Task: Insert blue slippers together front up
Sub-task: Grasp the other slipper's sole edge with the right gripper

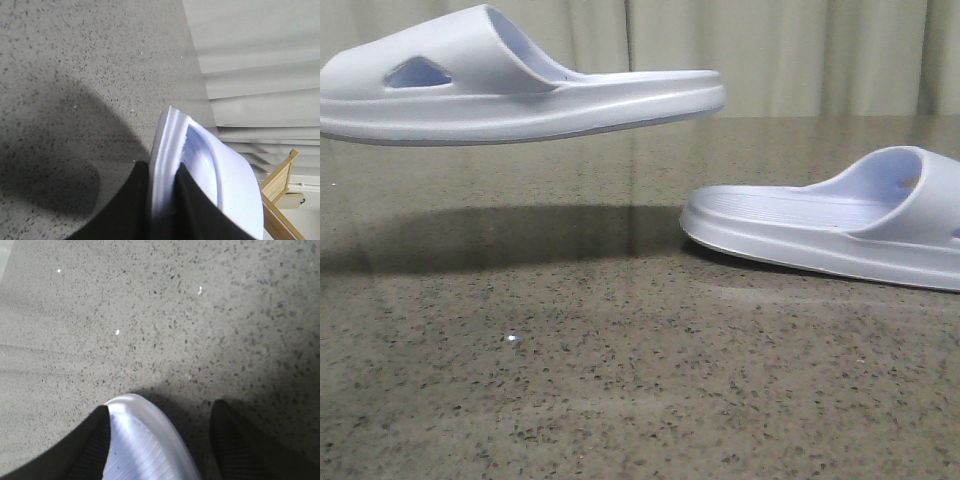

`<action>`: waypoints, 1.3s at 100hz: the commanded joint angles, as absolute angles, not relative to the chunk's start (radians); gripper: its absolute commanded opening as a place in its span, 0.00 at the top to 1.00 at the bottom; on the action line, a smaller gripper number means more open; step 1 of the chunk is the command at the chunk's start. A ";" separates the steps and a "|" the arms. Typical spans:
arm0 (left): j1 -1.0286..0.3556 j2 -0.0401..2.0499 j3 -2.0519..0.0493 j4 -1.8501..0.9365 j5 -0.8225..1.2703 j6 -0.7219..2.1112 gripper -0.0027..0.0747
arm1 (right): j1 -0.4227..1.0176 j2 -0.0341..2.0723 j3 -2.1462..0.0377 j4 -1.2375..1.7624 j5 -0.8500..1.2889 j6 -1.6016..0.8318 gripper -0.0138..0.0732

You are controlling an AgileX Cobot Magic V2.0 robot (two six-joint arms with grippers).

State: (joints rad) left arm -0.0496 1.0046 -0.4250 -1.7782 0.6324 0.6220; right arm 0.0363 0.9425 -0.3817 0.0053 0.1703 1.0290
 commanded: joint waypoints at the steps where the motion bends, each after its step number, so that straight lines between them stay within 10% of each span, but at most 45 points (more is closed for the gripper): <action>1: -0.055 0.997 -0.451 -1.861 0.674 0.625 0.94 | 0.040 0.951 -0.398 0.006 0.186 1.024 0.40; 54: -0.055 0.997 -0.451 -1.861 0.670 0.625 0.94 | 0.171 0.955 -0.398 0.007 0.169 1.024 0.41; 97: -0.055 0.997 -0.451 -1.861 0.672 0.625 0.94 | 0.171 0.955 -0.398 0.000 0.161 1.024 0.94; 130: -0.055 0.997 -0.451 -1.861 0.676 0.625 0.94 | 0.166 0.955 -0.403 -0.046 -0.166 1.022 0.96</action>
State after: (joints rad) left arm -0.0496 1.0046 -0.4250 -1.7782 0.6306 0.6227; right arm 0.1719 0.9576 -0.3780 -0.0254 0.0134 1.0290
